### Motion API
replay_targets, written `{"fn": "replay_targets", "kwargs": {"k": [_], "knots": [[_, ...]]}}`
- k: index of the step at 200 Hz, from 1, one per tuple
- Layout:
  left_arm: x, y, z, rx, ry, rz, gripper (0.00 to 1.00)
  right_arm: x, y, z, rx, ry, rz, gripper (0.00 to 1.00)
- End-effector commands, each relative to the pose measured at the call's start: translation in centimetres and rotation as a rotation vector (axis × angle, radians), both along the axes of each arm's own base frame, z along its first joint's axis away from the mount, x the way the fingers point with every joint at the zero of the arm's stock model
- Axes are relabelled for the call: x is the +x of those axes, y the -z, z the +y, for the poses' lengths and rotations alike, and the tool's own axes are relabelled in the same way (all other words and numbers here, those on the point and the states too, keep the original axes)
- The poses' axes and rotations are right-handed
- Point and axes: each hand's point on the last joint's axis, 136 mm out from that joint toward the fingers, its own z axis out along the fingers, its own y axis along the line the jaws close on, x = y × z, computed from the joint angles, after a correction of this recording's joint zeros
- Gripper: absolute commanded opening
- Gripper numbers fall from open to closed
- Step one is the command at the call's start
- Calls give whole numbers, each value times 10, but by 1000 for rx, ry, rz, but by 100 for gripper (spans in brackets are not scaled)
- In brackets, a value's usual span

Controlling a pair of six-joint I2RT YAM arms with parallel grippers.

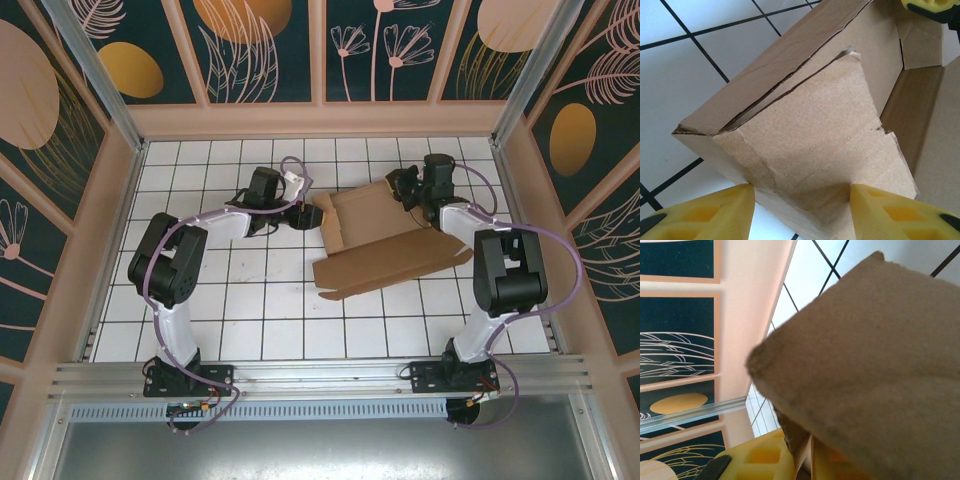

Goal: Fold the paper box

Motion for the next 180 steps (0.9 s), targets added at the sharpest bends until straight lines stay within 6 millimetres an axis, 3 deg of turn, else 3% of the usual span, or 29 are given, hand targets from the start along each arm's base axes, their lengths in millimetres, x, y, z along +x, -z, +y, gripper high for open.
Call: {"fn": "replay_targets", "kwargs": {"k": [1, 92, 151, 180], "knots": [[-2, -5, -20, -27, 25, 18, 54, -7, -26, 14, 51, -45, -70, 13], [5, 29, -37, 14, -23, 122, 59, -9, -32, 17, 55, -41, -85, 13], [14, 45, -43, 52, -58, 169, 35, -12, -27, 20, 53, -39, -76, 13], [21, 37, -38, 86, -96, 127, 28, -15, -29, 24, 57, -38, -85, 13]]}}
